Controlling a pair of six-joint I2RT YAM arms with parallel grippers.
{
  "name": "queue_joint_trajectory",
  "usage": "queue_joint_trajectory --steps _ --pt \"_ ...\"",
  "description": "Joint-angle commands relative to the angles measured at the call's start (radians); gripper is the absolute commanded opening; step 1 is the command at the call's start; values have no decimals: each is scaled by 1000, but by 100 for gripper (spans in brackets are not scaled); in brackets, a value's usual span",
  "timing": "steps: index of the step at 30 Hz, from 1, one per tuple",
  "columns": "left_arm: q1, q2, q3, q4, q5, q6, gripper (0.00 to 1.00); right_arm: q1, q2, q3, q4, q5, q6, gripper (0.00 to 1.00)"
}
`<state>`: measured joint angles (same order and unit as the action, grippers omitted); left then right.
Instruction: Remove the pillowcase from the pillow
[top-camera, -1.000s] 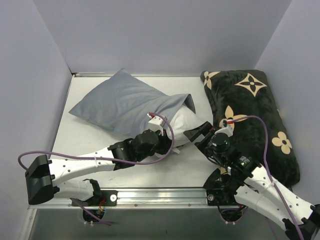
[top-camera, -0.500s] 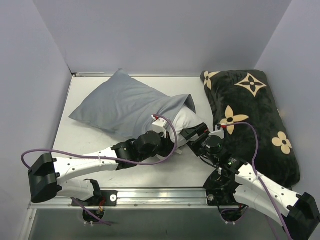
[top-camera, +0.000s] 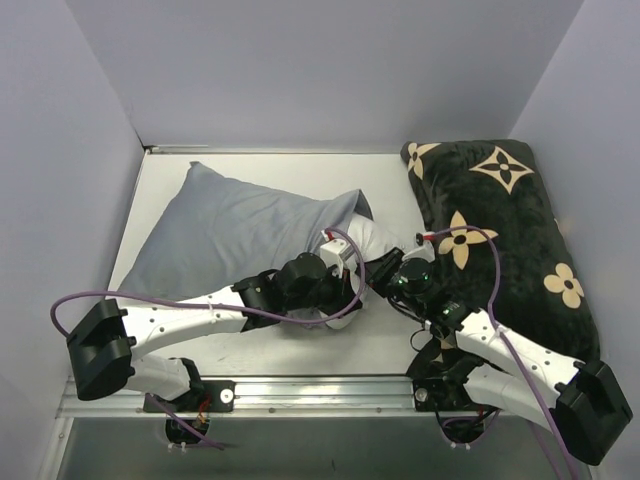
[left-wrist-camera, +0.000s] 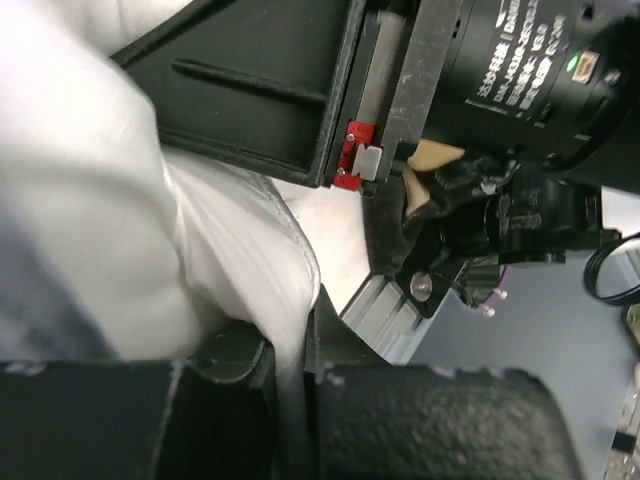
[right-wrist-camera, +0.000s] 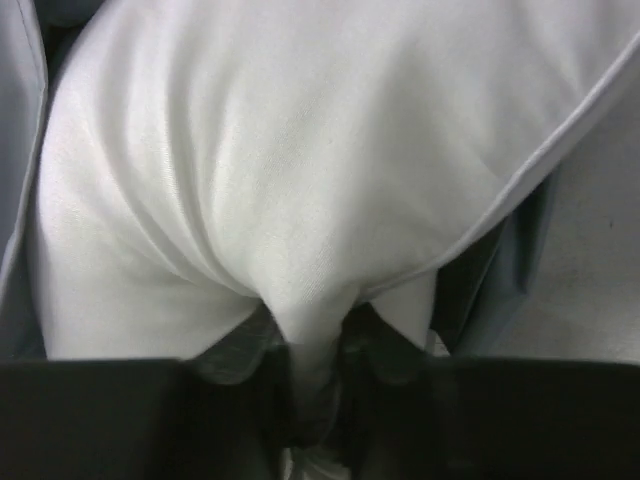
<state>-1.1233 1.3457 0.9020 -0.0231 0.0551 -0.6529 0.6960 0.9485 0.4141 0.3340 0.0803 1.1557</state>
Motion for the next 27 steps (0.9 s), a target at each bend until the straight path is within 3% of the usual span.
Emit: queue_joint_trajectory --steps 1,6,7,9,11,14,18,25,27 --pt "-75 -51 93 170 425 -5 0 -10 7 124 96 13 -74 0" --pt "-53 -118 150 36 264 77 0 -21 -63 285 -142 122 -188 0" --pt "-46 -128 185 -45 149 103 5 -23 -82 307 -168 136 -211 0" --pt "-43 -158 218 -83 39 145 21 -29 -85 401 -249 156 -263 0" --pt "-36 -178 260 -78 -36 174 52 -29 -68 484 -306 153 -306 0" --pt "-27 -192 375 -106 -92 249 71 -41 -11 644 -383 156 -392 0" --pt "-27 -209 481 -170 -168 329 75 -90 91 846 -453 113 -476 0" --pt "-30 -332 433 -256 -498 340 76 -141 228 1161 -546 38 -537 0" --pt "-30 -345 410 -267 -529 346 76 -141 269 1256 -582 38 -560 0"
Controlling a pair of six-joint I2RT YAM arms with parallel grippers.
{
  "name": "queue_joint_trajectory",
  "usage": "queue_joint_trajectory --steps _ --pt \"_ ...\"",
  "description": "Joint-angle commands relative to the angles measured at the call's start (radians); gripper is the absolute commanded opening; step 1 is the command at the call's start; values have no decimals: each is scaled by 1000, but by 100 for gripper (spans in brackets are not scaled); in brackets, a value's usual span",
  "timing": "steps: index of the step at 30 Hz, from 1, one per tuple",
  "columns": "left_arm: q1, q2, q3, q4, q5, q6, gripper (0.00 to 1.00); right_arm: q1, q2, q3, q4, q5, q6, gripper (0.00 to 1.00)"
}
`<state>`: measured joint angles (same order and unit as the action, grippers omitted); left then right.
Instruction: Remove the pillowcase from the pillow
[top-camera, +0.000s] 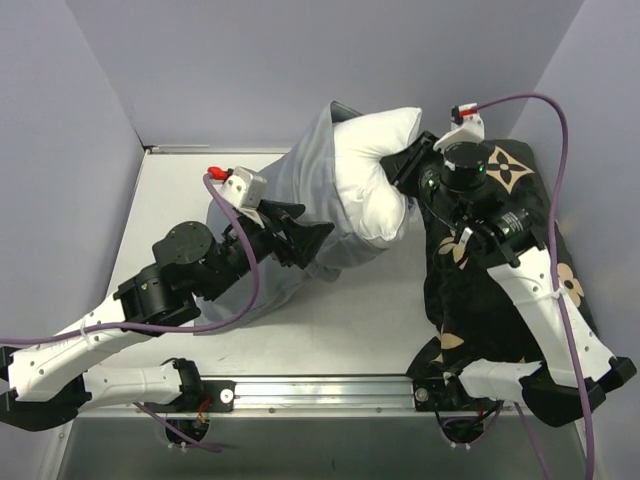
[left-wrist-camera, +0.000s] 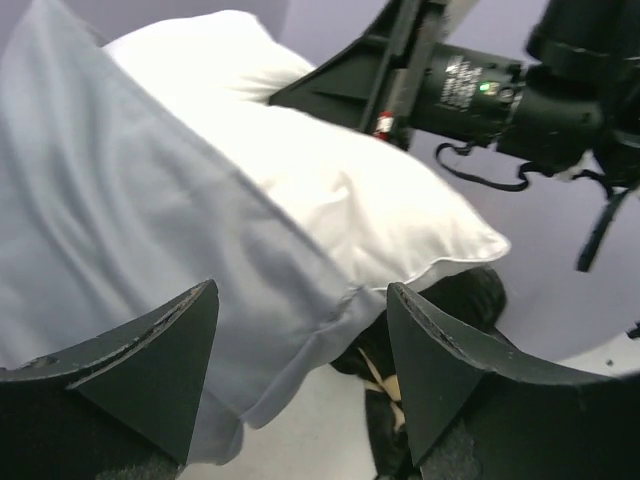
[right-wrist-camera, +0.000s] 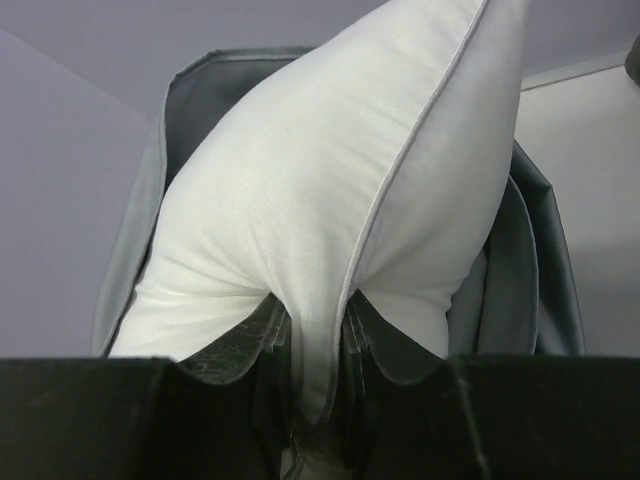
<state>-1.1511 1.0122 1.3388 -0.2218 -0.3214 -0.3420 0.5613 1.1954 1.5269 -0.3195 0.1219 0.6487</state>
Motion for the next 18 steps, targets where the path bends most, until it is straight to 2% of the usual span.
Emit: queue_joint_trajectory --steps 1,7,11,13,14,15,17,18 --pt "-4 -15 -59 -51 -150 37 76 -5 33 165 66 -7 -61 0" --pt "-18 2 -158 38 -238 75 77 5 96 291 13 -7 -90 0" --pt "-30 16 -220 148 -232 95 76 25 124 343 -15 13 -115 0" --pt "-33 25 -257 189 -234 92 70 31 139 363 -27 21 -124 0" --pt "-38 28 -268 197 -229 90 64 32 141 368 -30 22 -126 0" --pt "-39 32 -282 197 -231 77 43 32 142 369 -32 25 -129 0" --pt "-47 34 -303 187 -244 60 21 34 145 377 -36 33 -133 0" --pt "-47 32 -323 173 -264 13 4 34 148 381 -38 36 -136 0"
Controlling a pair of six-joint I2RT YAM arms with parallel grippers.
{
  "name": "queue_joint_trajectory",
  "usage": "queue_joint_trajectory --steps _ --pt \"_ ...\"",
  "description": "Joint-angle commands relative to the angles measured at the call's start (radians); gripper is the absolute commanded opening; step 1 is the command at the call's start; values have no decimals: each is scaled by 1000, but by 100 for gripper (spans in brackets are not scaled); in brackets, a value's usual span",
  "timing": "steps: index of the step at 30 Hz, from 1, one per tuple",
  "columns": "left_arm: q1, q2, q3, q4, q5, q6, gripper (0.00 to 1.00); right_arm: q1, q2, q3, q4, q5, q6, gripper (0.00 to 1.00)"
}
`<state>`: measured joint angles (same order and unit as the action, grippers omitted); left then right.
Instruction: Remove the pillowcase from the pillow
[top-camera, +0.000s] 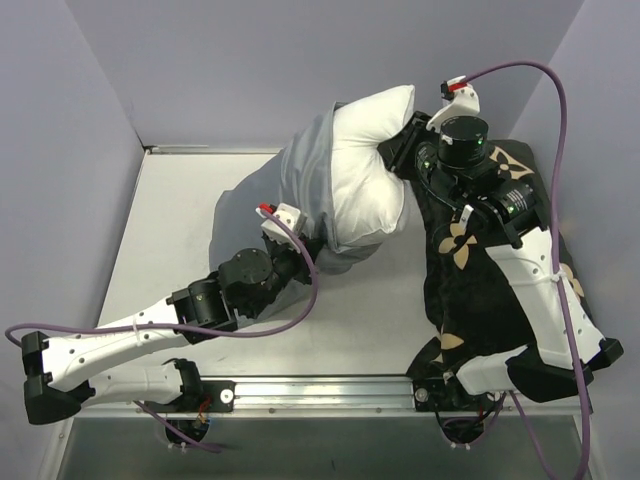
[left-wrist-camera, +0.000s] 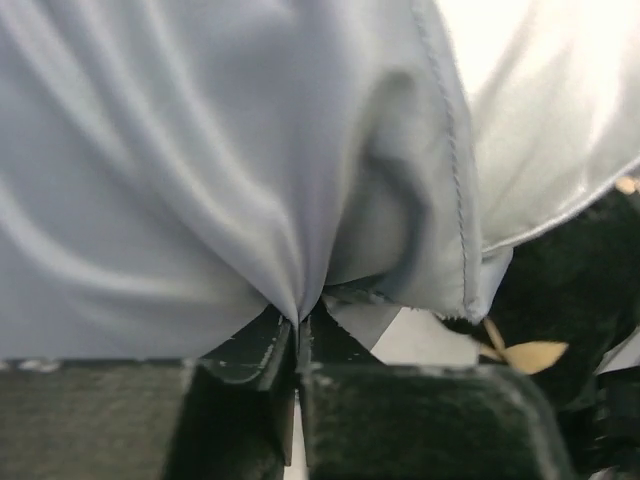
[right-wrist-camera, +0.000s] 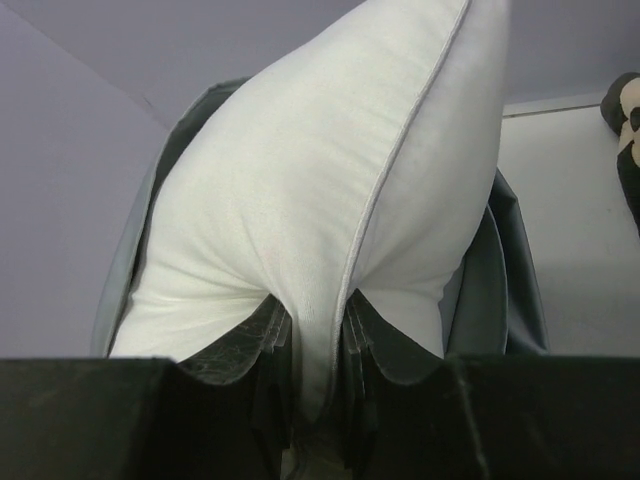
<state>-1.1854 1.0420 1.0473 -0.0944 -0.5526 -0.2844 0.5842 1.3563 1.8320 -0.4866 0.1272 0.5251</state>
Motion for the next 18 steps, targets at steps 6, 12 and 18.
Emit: queue_joint_trajectory --steps 6,12,18 --pt "-10 -51 -148 -213 -261 -405 0 8 -10 127 102 71 -43 0" --pt "13 -89 -240 -454 -294 -662 0 -26 -25 154 80 54 -42 0" --pt "47 -122 -190 -556 -346 -725 37 -73 -60 153 75 -6 -13 0"
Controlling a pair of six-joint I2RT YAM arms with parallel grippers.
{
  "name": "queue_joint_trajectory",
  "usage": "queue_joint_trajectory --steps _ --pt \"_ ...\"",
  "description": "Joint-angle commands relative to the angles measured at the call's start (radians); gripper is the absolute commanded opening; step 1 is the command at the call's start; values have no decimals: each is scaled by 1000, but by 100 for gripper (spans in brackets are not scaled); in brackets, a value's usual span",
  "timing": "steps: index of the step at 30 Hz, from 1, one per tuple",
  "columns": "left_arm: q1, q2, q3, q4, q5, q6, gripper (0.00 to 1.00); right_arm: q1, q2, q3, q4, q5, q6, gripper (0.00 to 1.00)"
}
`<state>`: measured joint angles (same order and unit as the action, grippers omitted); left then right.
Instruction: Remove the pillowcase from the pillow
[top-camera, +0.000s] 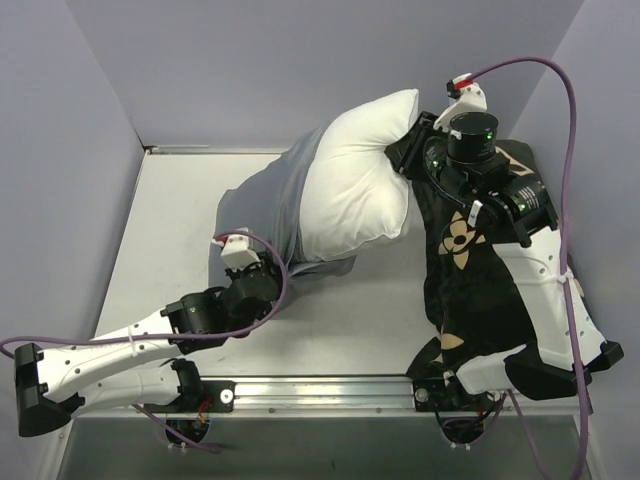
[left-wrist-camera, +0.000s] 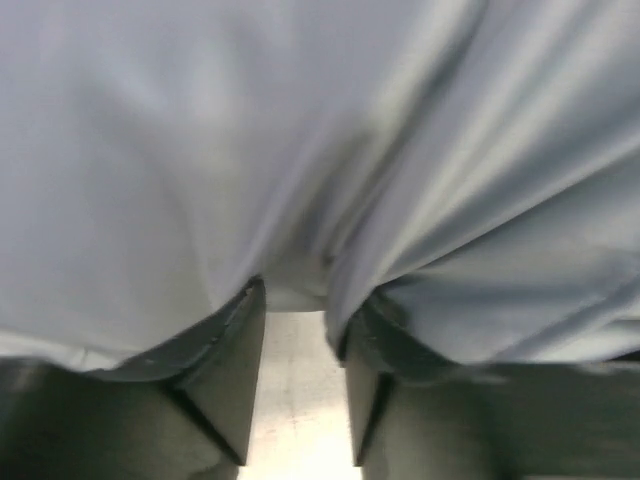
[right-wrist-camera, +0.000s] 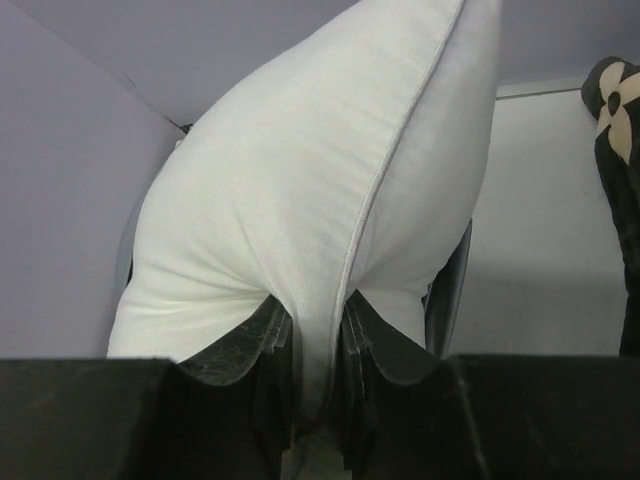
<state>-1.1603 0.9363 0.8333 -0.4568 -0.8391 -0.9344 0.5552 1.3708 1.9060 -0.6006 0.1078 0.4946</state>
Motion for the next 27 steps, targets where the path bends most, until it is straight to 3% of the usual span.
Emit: queue_joint_trajectory --steps 1,2,4,5,6,11,16,22,27 --pt "25 -27 44 -183 -69 -61 46 -67 -72 79 193 -73 25 0" --pt "25 -45 65 -149 -95 32 60 -78 -64 79 197 -124 33 0" --pt "24 -62 145 -4 -115 153 68 -83 -53 76 209 -242 41 0" --pt "25 -71 167 65 -114 292 70 -83 -47 67 217 -273 42 0" --pt "24 -71 231 164 -115 351 73 -83 -47 58 232 -296 44 0" --pt "95 25 441 312 -53 606 77 -84 -41 7 280 -462 30 0" --pt "315 224 696 215 305 605 80 -86 -35 -13 325 -553 22 0" --pt "505 361 757 311 693 614 82 -86 -16 -24 366 -680 27 0" --pt "557 461 820 316 698 598 78 -86 -15 -27 367 -688 29 0"
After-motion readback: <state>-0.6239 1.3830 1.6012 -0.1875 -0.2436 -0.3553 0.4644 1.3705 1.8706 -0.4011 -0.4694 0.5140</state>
